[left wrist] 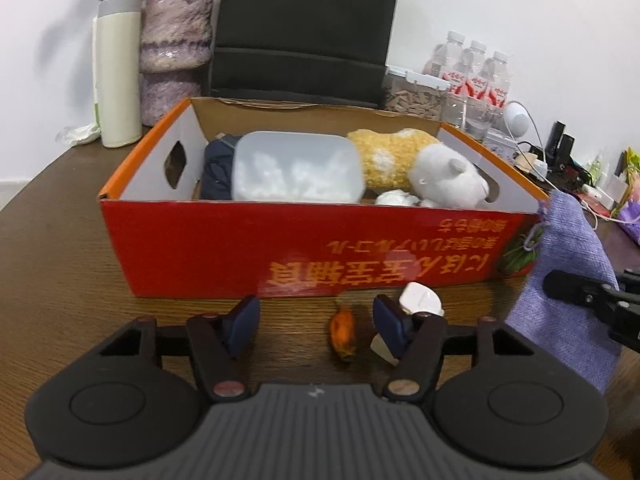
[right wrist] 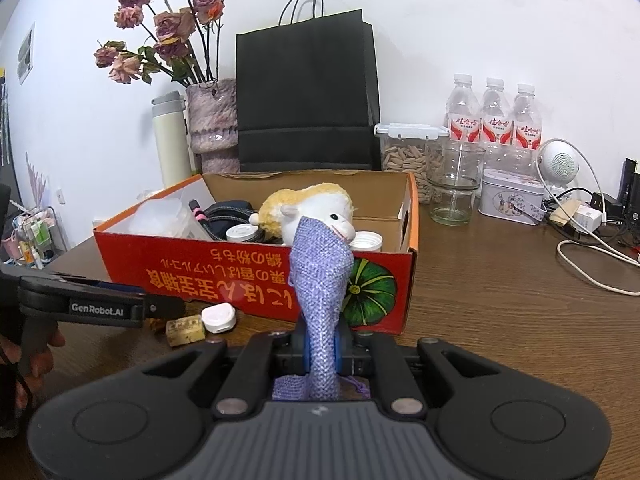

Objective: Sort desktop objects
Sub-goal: 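Grasp the small orange object with the left tool while the right tool holds the bag, then carry the purple bag and orange object over the cardboard box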

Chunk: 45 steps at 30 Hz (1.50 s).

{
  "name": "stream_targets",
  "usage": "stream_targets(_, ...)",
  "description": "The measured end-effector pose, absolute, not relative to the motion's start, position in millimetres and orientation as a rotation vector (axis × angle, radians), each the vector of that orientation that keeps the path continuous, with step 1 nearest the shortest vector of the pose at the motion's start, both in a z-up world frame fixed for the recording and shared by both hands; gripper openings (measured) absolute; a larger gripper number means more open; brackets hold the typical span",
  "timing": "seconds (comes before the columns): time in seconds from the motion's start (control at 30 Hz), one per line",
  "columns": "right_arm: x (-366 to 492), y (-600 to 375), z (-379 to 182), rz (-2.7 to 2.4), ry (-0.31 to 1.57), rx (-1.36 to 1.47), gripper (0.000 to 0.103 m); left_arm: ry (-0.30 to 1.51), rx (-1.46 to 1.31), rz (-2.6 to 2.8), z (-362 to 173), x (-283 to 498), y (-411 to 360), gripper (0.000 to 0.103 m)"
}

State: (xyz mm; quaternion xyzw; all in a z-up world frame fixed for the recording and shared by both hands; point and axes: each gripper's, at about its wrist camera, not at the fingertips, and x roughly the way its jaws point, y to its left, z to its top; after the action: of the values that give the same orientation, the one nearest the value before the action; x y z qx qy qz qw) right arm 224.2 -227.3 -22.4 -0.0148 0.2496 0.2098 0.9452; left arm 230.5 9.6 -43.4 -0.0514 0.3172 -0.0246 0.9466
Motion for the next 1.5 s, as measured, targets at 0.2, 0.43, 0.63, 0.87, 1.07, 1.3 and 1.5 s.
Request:
stream_targets(0.2, 222.8, -227.5, -21.6, 0.429, 0.506, -0.031, 0.009, 0.640, -0.088, -0.034, -43.4, 229.3, 5.9, 0.059)
stream_targets(0.43, 222.3, -227.8, -21.6, 0.428, 0.504, -0.030, 0.009, 0.639, -0.058, -0.031, -45.3, 225.2, 6.2, 0.042)
stream_targets(0.63, 219.8, -226.3, -20.9, 0.431, 0.497, -0.031, 0.009, 0.638, 0.003, -0.082, -45.5, 219.8, -5.0, 0.015)
stream_targets(0.87, 213.1, -225.9, -15.2, 0.434, 0.467, -0.016, 0.009, 0.590, 0.016, -0.078, -39.6, 203.3, -8.7, 0.015)
stream_targets(1.07, 204.6, -223.7, 2.0, 0.454, 0.399, -0.014, 0.009, 0.481, 0.006, -0.079, -15.6, 184.8, -9.4, 0.015)
stream_targets(1.3, 206.6, -220.9, 40.5, 0.464, 0.283, 0.031, 0.009, 0.370, -0.021, -0.090, 27.3, 184.1, -4.2, 0.015)
stream_targets(1.5, 239.0, -208.4, 60.1, 0.469, 0.238, 0.088, 0.009, 0.282, -0.042, -0.070, 55.1, 199.3, 1.2, 0.015)
